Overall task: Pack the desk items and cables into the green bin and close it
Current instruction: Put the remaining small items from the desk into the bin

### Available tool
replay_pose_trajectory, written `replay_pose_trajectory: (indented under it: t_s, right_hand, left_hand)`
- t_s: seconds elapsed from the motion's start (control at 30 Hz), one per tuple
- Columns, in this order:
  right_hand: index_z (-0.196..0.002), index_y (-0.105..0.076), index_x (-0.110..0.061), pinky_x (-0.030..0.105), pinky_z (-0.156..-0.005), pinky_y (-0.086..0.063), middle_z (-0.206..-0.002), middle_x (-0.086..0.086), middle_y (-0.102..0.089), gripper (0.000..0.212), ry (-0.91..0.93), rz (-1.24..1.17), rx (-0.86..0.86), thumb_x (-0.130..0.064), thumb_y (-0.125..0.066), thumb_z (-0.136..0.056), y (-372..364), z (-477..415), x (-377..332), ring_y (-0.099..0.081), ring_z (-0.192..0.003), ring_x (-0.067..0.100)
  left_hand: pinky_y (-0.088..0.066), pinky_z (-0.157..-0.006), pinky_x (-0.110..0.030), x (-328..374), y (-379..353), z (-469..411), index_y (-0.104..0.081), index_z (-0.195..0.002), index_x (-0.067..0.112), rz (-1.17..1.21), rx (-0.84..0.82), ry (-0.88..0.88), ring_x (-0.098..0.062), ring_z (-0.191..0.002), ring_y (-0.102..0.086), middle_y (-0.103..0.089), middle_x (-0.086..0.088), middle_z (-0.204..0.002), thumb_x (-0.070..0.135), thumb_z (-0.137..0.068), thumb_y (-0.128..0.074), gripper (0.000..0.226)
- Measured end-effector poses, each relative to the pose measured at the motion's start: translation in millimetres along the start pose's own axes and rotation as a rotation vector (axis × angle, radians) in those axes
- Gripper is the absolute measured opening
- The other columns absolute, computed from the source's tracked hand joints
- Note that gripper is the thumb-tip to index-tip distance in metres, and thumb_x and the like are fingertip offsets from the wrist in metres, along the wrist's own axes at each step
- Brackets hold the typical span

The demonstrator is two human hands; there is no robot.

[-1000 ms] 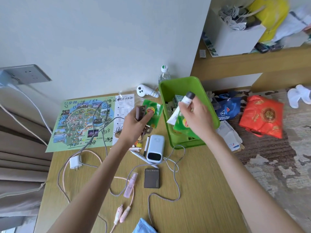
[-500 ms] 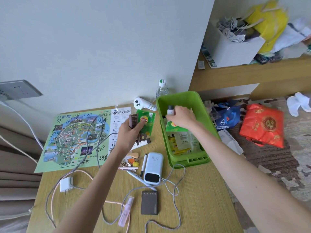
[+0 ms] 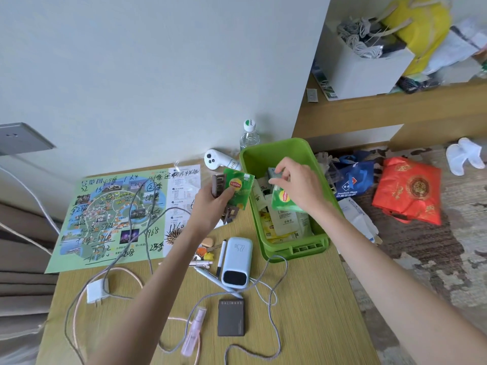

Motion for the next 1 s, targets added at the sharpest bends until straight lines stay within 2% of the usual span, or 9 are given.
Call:
replay_pose_trajectory:
  t_s: [0.1,0.13,0.23,0.33,0.47,0.53,0.77,0.9,1.0]
  right_hand:
    - [-0.101,-0.063,-0.014,0.025,-0.061,-0.052,-0.090,-0.002,-0.069,0.023,0.029,0.090,-0.206,-0.030,-0.070,-0.086,6.4,24.8,8.1,-0.059,-0.066,0.004]
    - [-0.101,-0.064,-0.013,0.026,-0.068,-0.054,-0.096,-0.001,-0.069,0.019,0.035,0.095,-0.196,-0.025,-0.069,-0.088,9.8,31.4,12.4,-0.062,-0.075,0.009]
    - [-0.100,-0.062,-0.012,0.018,-0.068,-0.041,-0.103,0.000,-0.061,0.012,0.063,0.163,0.063,-0.013,-0.065,-0.089,26.7,45.0,23.3,-0.060,-0.088,0.015]
    - [-0.106,-0.058,-0.009,0.025,-0.075,-0.041,-0.108,0.007,-0.056,0.023,-0.009,0.235,0.267,-0.008,-0.066,-0.085,37.5,56.2,33.7,-0.055,-0.099,0.022]
    - [-0.119,-0.052,-0.005,0.028,-0.072,-0.047,-0.119,0.011,-0.054,0.032,-0.148,0.154,0.222,-0.011,-0.064,-0.089,33.4,72.3,49.1,-0.060,-0.100,0.026]
    - [-0.126,-0.048,-0.006,0.025,-0.069,-0.044,-0.126,0.009,-0.055,0.038,-0.142,0.117,0.201,-0.008,-0.062,-0.090,26.1,79.6,54.4,-0.062,-0.101,0.027]
    - [-0.132,-0.045,-0.008,0.023,-0.064,-0.041,-0.132,0.007,-0.056,0.044,-0.171,0.107,0.229,0.001,-0.057,-0.090,19.5,85.2,57.8,-0.065,-0.097,0.028]
    - [-0.131,-0.044,-0.009,0.024,-0.062,-0.042,-0.132,0.007,-0.055,0.045,-0.176,0.114,0.225,0.002,-0.057,-0.090,19.5,84.9,56.5,-0.066,-0.094,0.028]
    - [-0.133,-0.044,-0.009,0.026,-0.064,-0.044,-0.134,0.008,-0.054,0.046,-0.179,0.124,0.226,0.001,-0.057,-0.090,19.8,84.8,56.1,-0.066,-0.097,0.029]
  left_hand:
    - [-0.042,-0.038,-0.020,9.3,-10.7,1.0,-0.062,-0.080,0.012,-0.015,-0.064,-0.029,-0.011,-0.043,-0.060,-0.065,0.003,-0.053,0.017,-0.095,-0.060,0.016]
    - [-0.045,-0.039,-0.024,12.1,-15.0,0.0,-0.063,-0.082,0.010,-0.048,-0.089,-0.044,-0.017,-0.045,-0.061,-0.066,0.001,-0.053,0.019,-0.096,-0.059,0.017]
    - [-0.054,-0.058,-0.044,22.1,-30.4,-3.1,-0.063,-0.089,-0.001,-0.159,-0.179,-0.088,-0.036,-0.059,-0.065,-0.070,-0.017,-0.068,0.024,-0.097,-0.057,0.027]
    - [-0.058,-0.060,-0.042,33.6,-51.0,-2.9,-0.063,-0.095,0.000,-0.304,-0.316,-0.160,-0.029,-0.058,-0.069,-0.071,-0.014,-0.068,0.029,-0.098,-0.055,0.030]
    - [-0.057,-0.063,-0.034,45.0,-83.6,-2.8,-0.064,-0.082,0.016,-0.817,-0.538,-0.270,-0.017,-0.060,-0.066,-0.066,0.003,-0.066,0.040,-0.094,-0.058,0.028]
    - [-0.056,-0.065,-0.034,46.6,-91.9,-5.7,-0.059,-0.075,0.021,-0.973,-0.554,-0.275,-0.017,-0.062,-0.061,-0.056,0.012,-0.061,0.043,-0.093,-0.058,0.028]
    - [-0.055,-0.063,-0.038,57.3,-100.3,-24.6,-0.057,-0.090,0.011,-0.728,-0.379,-0.190,-0.023,-0.067,-0.066,-0.066,-0.001,-0.072,0.055,-0.098,-0.041,0.048]
    - [-0.057,-0.076,-0.050,62.0,-111.8,-34.7,-0.049,-0.108,0.001,-0.350,-0.195,-0.012,-0.035,-0.084,-0.068,-0.067,-0.020,-0.099,0.055,-0.099,-0.037,0.056]
    - [-0.051,-0.090,-0.049,58.2,-117.9,-37.4,-0.035,-0.133,0.003,-0.443,-0.225,0.045,-0.034,-0.108,-0.059,-0.056,-0.022,-0.125,0.050,-0.100,-0.037,0.058]
Point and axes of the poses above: each hand's wrist, its own z-axis away from the middle knuckle, its own y-axis out of the back of the hand, x = y × z, the point moved 1 cm from there along -z, towards the middle knuckle
